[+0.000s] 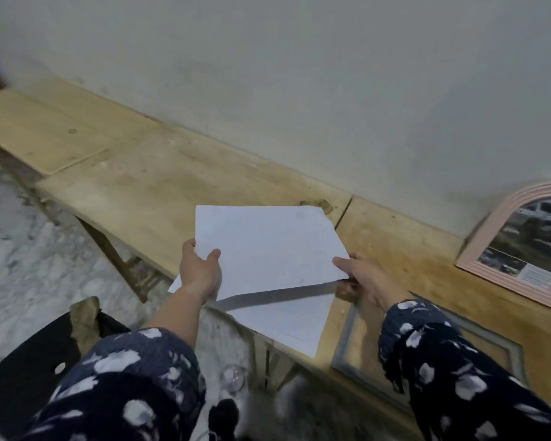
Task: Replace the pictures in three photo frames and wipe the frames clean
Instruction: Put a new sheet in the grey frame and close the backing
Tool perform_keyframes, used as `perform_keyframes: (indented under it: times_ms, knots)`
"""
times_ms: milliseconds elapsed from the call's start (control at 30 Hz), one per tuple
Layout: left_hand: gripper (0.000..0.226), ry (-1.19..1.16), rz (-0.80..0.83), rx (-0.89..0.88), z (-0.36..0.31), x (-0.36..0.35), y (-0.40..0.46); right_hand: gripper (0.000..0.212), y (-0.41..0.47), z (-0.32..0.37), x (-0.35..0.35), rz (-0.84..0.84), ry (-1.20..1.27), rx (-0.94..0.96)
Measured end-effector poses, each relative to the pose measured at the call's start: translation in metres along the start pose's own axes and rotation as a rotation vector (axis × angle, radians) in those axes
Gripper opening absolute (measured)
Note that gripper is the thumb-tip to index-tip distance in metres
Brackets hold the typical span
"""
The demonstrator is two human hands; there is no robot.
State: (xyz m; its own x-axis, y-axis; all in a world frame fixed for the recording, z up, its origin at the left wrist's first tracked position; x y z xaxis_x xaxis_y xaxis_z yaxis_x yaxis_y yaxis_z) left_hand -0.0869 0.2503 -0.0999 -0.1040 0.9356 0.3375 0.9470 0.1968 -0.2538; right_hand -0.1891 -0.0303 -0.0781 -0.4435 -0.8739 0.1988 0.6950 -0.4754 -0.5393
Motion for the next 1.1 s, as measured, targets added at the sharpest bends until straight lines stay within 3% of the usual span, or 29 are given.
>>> perform_keyframes:
  times_ms: [167, 300, 367, 467, 600, 767, 833, 967, 1100]
  knots:
    - [0.050, -0.003, -0.045, 0.049, 0.003, 0.041, 0.067, 0.018, 0.038, 0.038, -0.083, -0.061, -0.086, 0.062]
    - [0.066, 0.029, -0.009, 0.031, 0.005, 0.062, 0.111, 0.016, 0.066, 0.051, -0.139, -0.069, 0.036, 0.013]
    - [0.060, 0.077, -0.018, -0.008, 0.008, 0.071, 0.136, 0.015, 0.084, 0.052, -0.167, -0.068, 0.119, -0.023]
    - [0.046, 0.317, -0.035, -0.091, 0.016, 0.080, 0.168, 0.012, 0.105, 0.051, -0.199, -0.086, 0.215, -0.085]
    - [0.042, 0.642, 0.015, -0.251, 0.015, 0.079, 0.189, 0.026, 0.121, 0.057, -0.229, -0.083, 0.295, -0.153]
    - [0.052, 0.989, 0.286, -0.343, 0.011, 0.055, 0.199, 0.039, 0.127, 0.065, -0.253, -0.042, 0.346, -0.153]
    - [0.053, 1.069, 0.291, -0.339, 0.010, 0.051, 0.203, 0.041, 0.131, 0.066, -0.255, -0.035, 0.364, -0.129]
    - [0.058, 1.152, 0.299, -0.334, 0.008, 0.047, 0.205, 0.067, 0.136, 0.068, -0.248, -0.051, 0.405, -0.056]
    - [0.063, 1.198, 0.304, -0.298, 0.007, 0.042, 0.203, 0.067, 0.131, 0.066, -0.229, -0.107, 0.252, 0.058]
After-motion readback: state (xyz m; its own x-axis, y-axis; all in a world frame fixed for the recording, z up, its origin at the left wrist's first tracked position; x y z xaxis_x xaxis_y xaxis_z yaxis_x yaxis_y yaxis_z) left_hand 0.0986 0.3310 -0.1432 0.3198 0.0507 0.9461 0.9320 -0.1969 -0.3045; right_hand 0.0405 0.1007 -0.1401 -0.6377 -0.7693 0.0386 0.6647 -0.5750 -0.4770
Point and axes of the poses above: each hand's wrist, its own y-axis towards the middle knuckle, its own x-axis out of the back of the hand, z = x × y, the point moved 2 cm from there along y, towards the middle knuckle, and after that the axes turned 3 degrees about -z, right-handed, at the moved point
